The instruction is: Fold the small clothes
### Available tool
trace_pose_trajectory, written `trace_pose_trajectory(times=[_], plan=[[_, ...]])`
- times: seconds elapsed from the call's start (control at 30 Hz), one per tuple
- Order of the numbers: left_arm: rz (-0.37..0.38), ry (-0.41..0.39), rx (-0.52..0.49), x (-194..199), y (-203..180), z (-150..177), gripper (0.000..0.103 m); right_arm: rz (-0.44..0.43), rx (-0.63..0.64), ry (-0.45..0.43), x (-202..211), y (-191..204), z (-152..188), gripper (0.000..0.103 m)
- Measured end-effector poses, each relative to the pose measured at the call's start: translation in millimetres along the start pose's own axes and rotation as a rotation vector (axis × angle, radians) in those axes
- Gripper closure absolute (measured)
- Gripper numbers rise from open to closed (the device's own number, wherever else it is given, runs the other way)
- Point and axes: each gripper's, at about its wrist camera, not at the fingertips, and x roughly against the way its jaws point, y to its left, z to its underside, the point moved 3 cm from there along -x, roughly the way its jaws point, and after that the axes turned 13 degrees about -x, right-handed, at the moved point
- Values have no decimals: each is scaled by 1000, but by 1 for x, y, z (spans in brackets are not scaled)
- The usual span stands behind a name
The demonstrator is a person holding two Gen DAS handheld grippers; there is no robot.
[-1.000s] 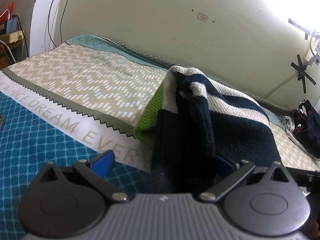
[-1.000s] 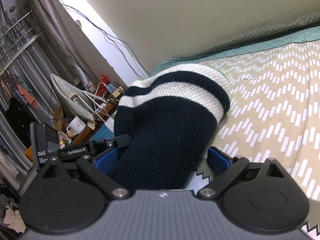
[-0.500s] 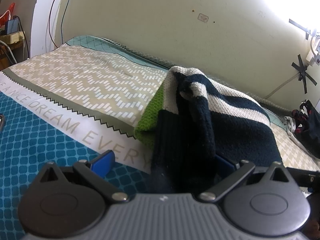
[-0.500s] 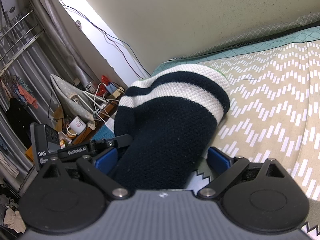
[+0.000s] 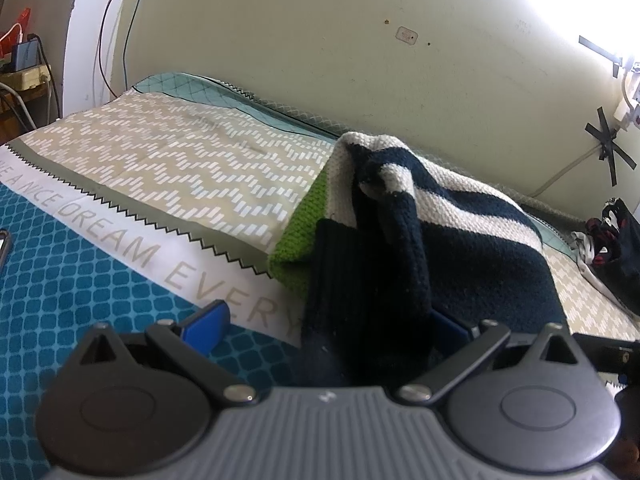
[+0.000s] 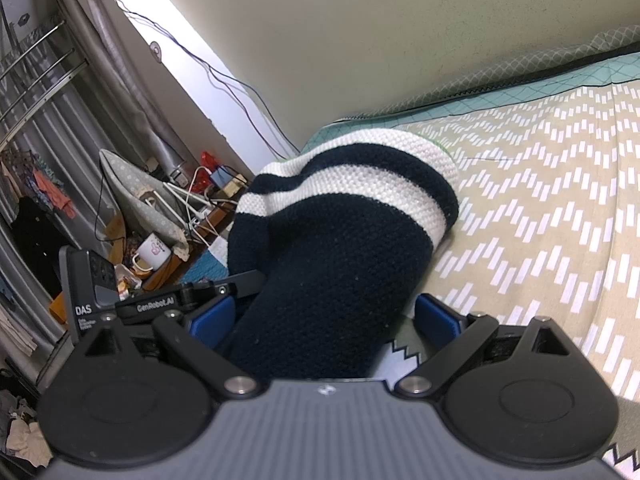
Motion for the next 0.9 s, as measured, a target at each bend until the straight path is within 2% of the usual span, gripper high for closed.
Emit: trace_pose_trajectory(times=[0.2,0.4,0.47,0.67,0.8,0.9], plan=[[42,-51,74,5,9,4,0,-9,-9,-4,2,-2,-1,13],[-19,-12,1,0,-3,1,0,-3,-7,-1,-1,0,-1,13],[-8,-8,3,1,-1,1,0,-4,-7,-1,-3,1,-1,13],[64,39,19,2,7,-5,0,-1,1,3,0,-4,0,13],[216,21,120,10,15,-7,0,-4,0,2,-2,-3,0,13],[259,33,132,7,13,-7,0,-2,-3,-1,-3,-4,0,13]])
